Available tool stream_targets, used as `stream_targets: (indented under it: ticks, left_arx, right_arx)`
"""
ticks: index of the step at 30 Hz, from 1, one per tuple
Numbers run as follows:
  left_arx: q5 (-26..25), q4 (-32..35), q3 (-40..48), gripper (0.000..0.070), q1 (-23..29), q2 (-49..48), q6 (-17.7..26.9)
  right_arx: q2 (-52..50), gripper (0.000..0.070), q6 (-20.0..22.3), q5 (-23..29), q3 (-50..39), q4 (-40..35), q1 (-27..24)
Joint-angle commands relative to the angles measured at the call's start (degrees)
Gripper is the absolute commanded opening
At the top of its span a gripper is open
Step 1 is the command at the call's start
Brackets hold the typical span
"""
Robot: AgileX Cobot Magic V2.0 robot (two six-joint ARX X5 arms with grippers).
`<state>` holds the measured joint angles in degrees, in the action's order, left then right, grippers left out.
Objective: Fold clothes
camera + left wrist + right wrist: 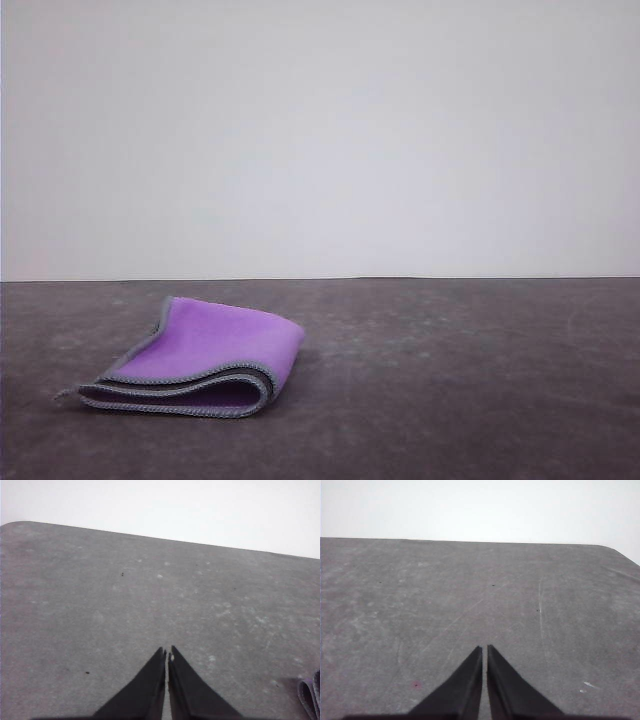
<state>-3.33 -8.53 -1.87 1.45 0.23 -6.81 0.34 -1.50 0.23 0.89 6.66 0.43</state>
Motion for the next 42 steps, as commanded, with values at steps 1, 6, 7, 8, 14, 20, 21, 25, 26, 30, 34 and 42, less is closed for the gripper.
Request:
stream_targets:
  ticks: [1,6,7,8,14,20,21,25,26,30,34,42]
  left_arx:
    - [-0.1,0.6,1.1,0.0,0.0,0.0,0.6]
    - [-0.1,0.6,1.1,0.0,0.0,0.0,0.6]
    - [-0.1,0.6,1.1,0.0,0.0,0.0,0.6]
    - [-0.1,0.6,1.1,0.0,0.0,0.0,0.5]
    - [-0.1,0.6,1.1,0.0,0.0,0.0,0.5]
    - [-0.1,0.6,1.1,0.0,0.0,0.0,0.6]
    - [-0.1,0.6,1.1,0.0,0.0,0.0,0.5]
    - [-0.1,0.6,1.1,0.0,0.0,0.0,0.6]
    - [-0.1,0.6,1.1,0.0,0.0,0.0,0.5]
    - [-0.1,0.6,1.1,0.0,0.0,0.0,0.6]
    - [-0.1,0.6,1.1,0.0,0.0,0.0,0.6]
    - [-0.1,0.6,1.1,0.0,0.0,0.0,0.5]
  right_arx:
    - [-0.1,0.0014,0.0,0.2,-0.2,-0.7,0.0]
    - [-0.1,0.0014,0.0,0.2,-0.2,-0.7,0.0]
    - [-0.1,0.0014,0.0,0.2,-0.2,-0.7,0.0]
    - [-0.1,0.0014,0.0,0.2,-0.2,-0.7,0.0]
    - [-0.1,0.0014,0.0,0.2,-0.2,-0.7,0.3]
    - [-0.1,0.0014,0.0,0.2,-0.2,-0.7,0.2]
    - [-0.1,0.0014,0.0,0.2,-0.2,-0.7,0.2]
    - [-0.1,0.0014,0.0,0.2,-0.2,-0.7,0.8]
    - [-0.1,0.0014,0.0,0.2,-0.2,-0.7,1.2]
    - [-0.1,0.0014,0.0,0.1,-0.2,-0.7,1.7]
    - [-0.1,0.0014,0.0,0.2,-0.2,-0.7,1.7]
    - [-0.1,0.0014,0.0,0.2,-0.2,-0.7,1.7]
